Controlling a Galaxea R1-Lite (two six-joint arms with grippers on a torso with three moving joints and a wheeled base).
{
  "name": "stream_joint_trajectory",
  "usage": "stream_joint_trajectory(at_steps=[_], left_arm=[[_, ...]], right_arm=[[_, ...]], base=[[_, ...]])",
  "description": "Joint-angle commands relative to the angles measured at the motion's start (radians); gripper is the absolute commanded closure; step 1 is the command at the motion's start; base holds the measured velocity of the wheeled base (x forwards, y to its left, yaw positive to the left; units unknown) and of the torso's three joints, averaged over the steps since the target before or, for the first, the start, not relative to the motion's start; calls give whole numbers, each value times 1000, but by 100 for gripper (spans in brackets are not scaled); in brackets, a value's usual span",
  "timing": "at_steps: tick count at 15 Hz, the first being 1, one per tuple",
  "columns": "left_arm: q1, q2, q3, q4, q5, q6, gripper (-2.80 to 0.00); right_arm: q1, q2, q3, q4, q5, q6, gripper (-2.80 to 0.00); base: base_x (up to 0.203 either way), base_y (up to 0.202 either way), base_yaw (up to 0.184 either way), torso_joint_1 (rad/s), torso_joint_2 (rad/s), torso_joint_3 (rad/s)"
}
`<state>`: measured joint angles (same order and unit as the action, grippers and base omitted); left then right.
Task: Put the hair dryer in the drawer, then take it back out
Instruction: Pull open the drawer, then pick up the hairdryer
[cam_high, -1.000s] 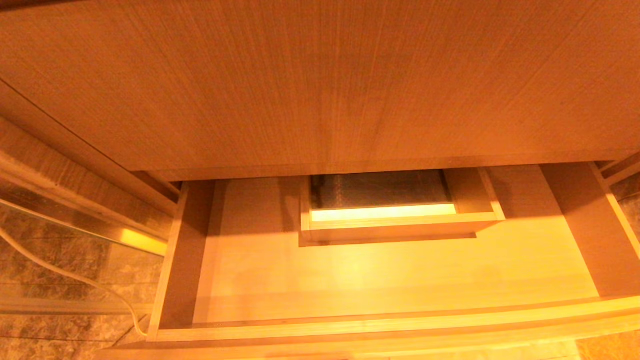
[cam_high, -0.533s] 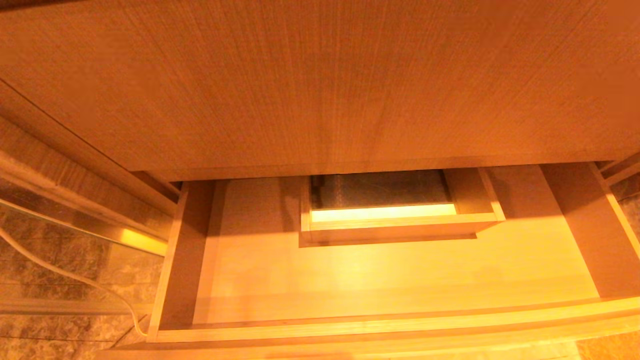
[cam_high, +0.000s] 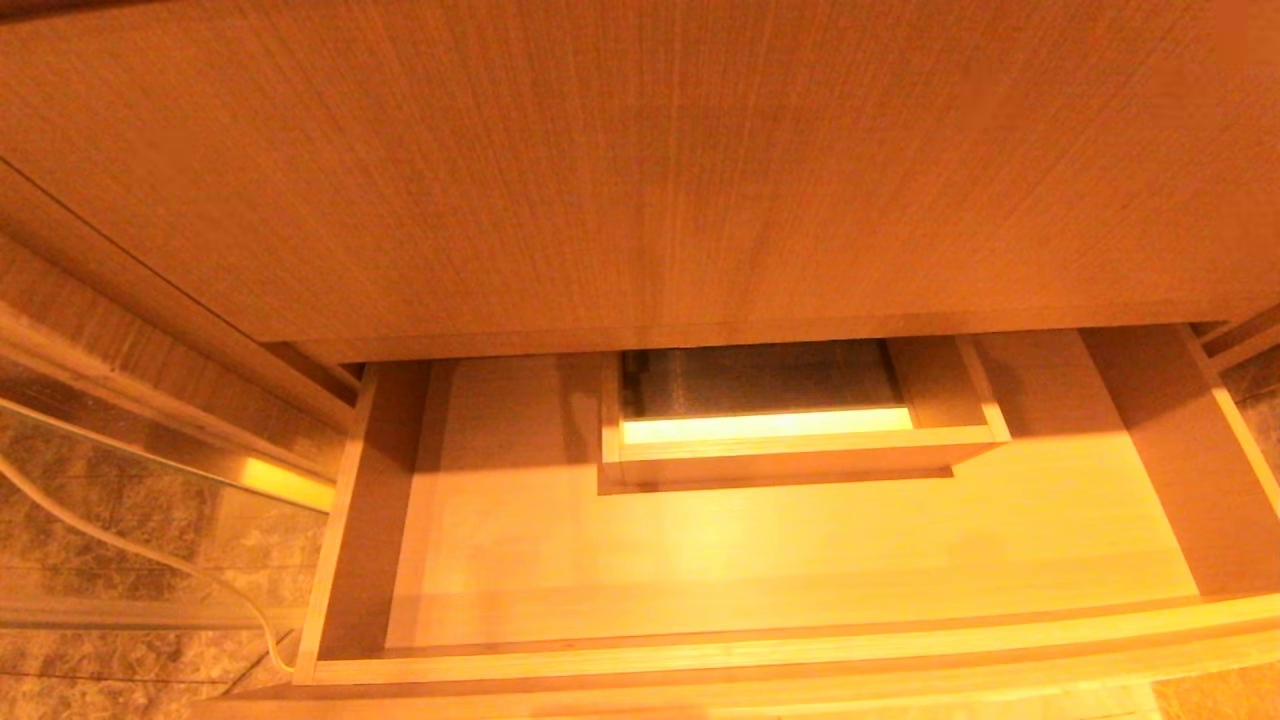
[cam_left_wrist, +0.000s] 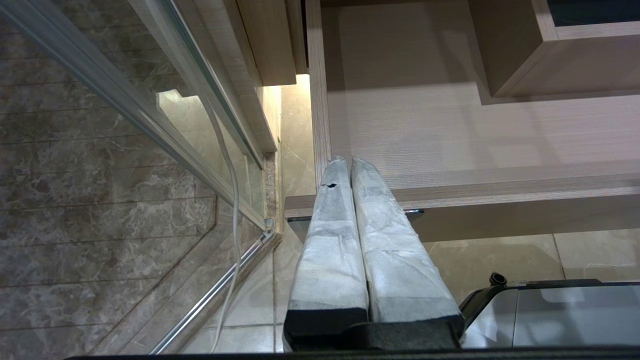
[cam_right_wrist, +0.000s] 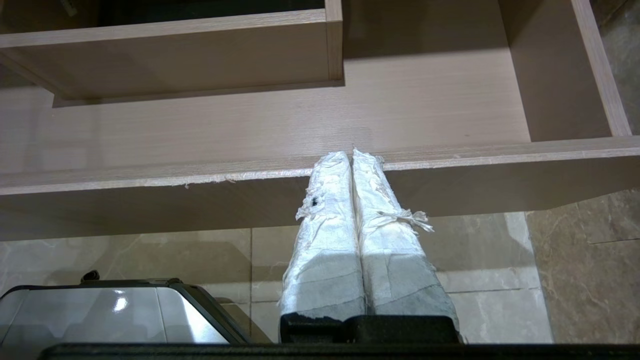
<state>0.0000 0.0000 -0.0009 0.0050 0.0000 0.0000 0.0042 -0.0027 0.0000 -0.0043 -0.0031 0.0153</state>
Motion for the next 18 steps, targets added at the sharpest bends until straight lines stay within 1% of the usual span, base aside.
stream_joint_trajectory(at_steps=[1,18], left_arm=[[0,-2,1,0,0,0,0],[0,-2,1,0,0,0,0]], right_arm=[[0,3,0,0,0,0,0],[0,3,0,0,0,0,0]], base=[[0,0,0,0,0,0],[0,0,0,0,0,0]])
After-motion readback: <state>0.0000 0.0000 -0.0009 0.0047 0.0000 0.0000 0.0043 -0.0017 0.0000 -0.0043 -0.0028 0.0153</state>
